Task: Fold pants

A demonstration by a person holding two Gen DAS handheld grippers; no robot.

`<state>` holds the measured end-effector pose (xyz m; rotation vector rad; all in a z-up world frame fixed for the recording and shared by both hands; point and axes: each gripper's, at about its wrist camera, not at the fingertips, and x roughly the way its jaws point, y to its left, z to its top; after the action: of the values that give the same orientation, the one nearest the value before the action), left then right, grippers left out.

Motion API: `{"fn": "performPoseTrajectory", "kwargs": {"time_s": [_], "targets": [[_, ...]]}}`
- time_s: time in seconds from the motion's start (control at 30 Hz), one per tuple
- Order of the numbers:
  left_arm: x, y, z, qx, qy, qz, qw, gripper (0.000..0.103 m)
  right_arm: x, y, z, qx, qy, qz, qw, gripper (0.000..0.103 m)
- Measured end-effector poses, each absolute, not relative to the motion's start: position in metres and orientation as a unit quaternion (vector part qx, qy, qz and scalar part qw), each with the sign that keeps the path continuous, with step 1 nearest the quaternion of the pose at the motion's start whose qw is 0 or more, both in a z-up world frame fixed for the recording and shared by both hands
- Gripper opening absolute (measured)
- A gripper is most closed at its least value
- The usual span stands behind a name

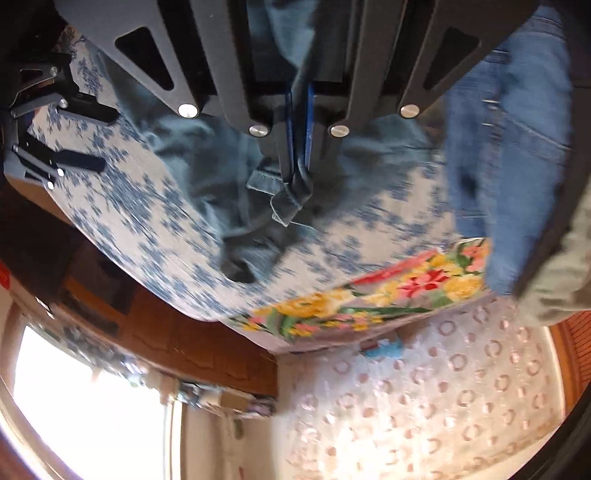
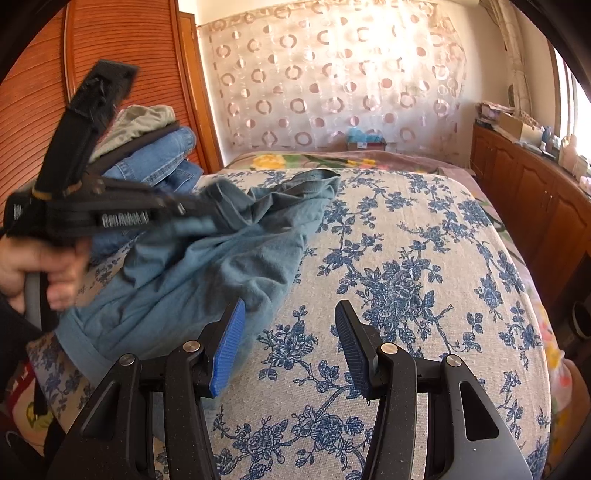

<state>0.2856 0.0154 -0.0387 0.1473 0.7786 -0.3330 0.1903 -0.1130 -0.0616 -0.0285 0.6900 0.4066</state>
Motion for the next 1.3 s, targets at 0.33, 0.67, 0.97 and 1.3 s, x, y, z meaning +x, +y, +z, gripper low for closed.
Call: {"fn": "performPoseTrajectory", "kwargs": {"time_s": [0.33, 0.67, 0.97, 1.3], "targets": [[0.301, 0.07, -0.037, 0.066, 0.365, -0.072, 0.926, 0.004, 0.193, -0.114, -0.063, -0.013, 0.34, 0.195, 0.92, 0.052], [0.281, 0.069, -0.04, 0.038, 0.358, -0.104, 0.927, 0.04, 0.194, -0.114, -0.064, -0.013, 0.341, 0.189, 0.921, 0.052], [0.269, 0.059, -0.056, 0.039, 0.367, -0.122, 0.921, 0.065, 0.196, -0.116, -0.062, -0.02, 0.343, 0.19, 0.92, 0.052], [0.287, 0.051, -0.061, 0.043, 0.375, -0.134, 0.916, 0.047, 0.234, -0.119, -0.029, -0.057, 0.345, 0.213, 0.912, 0.052]]}}
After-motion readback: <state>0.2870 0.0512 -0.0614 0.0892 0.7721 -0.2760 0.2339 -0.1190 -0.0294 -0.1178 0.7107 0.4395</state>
